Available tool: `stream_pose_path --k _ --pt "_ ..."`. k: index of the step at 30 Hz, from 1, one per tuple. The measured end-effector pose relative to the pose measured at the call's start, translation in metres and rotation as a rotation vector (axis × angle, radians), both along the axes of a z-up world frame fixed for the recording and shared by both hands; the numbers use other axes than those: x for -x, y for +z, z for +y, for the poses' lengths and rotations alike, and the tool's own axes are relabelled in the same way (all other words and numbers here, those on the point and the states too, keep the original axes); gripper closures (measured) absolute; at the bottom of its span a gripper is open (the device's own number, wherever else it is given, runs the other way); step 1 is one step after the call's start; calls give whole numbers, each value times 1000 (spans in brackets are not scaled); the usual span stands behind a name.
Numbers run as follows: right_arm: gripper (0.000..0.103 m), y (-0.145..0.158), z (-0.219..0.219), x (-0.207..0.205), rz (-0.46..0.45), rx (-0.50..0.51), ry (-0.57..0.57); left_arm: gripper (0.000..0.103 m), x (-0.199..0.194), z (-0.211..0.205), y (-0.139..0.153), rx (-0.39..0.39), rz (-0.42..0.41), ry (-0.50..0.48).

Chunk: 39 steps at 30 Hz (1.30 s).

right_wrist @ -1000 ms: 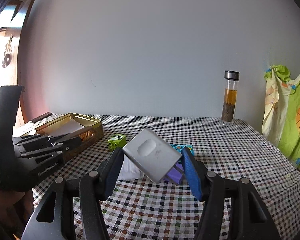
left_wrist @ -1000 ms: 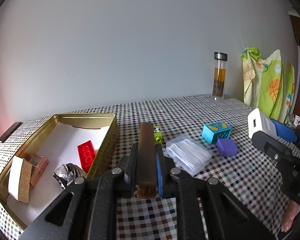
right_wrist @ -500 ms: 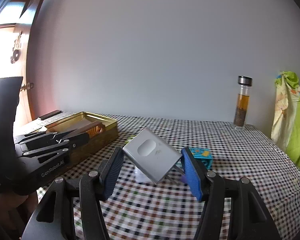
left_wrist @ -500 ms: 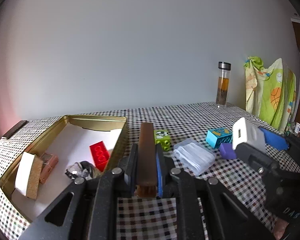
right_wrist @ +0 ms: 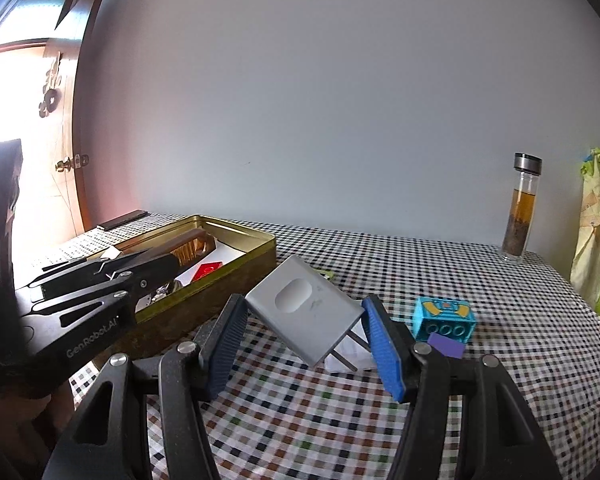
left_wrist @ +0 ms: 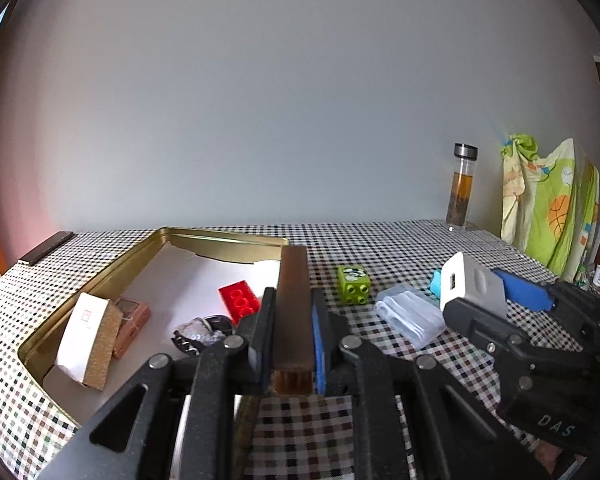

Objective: Organize rigid objects
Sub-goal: 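Carry the brown bar and white charger over the gold tray with both tools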

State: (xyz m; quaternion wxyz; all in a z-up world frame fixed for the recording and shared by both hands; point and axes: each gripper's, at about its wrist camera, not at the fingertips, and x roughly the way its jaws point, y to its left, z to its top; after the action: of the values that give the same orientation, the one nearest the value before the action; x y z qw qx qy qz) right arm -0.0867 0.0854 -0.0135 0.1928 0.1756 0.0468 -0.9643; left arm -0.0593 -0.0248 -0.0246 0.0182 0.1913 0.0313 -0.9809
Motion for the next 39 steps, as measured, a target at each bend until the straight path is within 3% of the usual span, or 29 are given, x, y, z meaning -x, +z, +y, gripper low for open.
stream_pose_path --k 19,25,32,39 --pt "41 2 -38 19 -46 -20 112 90 -25 -54 12 -19 0 97" --pt "41 16 -55 23 -43 -11 164 90 -21 -83 5 -43 -60 148" --pt "41 25 -83 33 -46 -32 224 90 -8 -96 0 -60 -120 138" --pt "41 23 -109 61 -114 -24 272 90 6 -99 -4 -43 -172 144"
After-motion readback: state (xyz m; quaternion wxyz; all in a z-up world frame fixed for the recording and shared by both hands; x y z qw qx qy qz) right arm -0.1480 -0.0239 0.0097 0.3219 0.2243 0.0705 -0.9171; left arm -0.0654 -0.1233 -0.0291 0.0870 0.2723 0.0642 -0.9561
